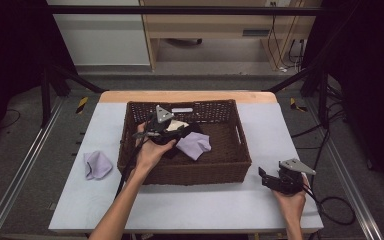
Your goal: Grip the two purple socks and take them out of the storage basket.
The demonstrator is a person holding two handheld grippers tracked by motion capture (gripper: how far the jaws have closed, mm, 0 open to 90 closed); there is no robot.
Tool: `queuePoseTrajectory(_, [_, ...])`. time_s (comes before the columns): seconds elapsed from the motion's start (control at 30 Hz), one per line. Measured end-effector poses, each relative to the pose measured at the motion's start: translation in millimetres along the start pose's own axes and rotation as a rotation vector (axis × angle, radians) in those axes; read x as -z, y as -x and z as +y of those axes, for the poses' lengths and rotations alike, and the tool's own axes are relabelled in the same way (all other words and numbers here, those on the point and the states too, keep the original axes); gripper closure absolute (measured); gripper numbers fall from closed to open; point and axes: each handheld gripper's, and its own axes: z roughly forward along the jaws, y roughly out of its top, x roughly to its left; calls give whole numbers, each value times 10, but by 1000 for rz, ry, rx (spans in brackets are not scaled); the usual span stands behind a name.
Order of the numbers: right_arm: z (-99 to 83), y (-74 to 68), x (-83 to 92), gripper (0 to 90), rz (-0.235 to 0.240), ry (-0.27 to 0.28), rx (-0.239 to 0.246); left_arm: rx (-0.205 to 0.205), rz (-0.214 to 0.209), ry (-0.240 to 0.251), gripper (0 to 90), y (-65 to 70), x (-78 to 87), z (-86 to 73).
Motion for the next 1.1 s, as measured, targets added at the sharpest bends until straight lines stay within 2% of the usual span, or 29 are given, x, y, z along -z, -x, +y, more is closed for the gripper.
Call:
queuePoseTrajectory(0.07, [0,-2,1,208,4,2,0,-2,-8,-11,464,3,-25,-10])
queuePoseTrajectory(0.1, [0,-4,1,214,6,3,0,-2,-27,-40,471,13,-94,-37])
queuePoseTrajectory(0.17, [-1,-4,1,216,7,3,1,-17,-26,-64,476,26,-145,-62])
queuePoseTrajectory(0.3, [-1,-4,2,220,10,3,1,-13,-49,-94,488,58,-208,-108])
queuePoseTrajectory(0.5, [-1,-3,1,227,12,0,4,-37,-27,-170,498,70,-284,-157])
queuePoseTrajectory(0.6, [-2,-4,2,228,11,3,3,-37,-35,-181,500,77,-302,-168])
queuePoseTrajectory(0.7, [-2,-5,2,229,12,3,2,-57,-41,-227,483,94,-354,-194])
queuePoseTrajectory(0.77, [-2,-4,2,228,12,2,3,-56,-50,-240,451,100,-379,-208])
queuePoseTrajectory(0.87, [-2,-6,4,228,11,3,1,-67,-63,-254,448,112,-405,-218])
queuePoseTrajectory(0.93, [-2,-5,2,229,12,3,3,-68,-68,-261,501,116,-409,-221])
queuePoseTrajectory(0.97, [-2,-5,2,229,12,3,3,-74,-74,-285,538,121,-410,-219])
queuePoseTrajectory(1.1, [-2,-7,5,231,14,3,0,-68,-82,-309,726,126,-406,-216])
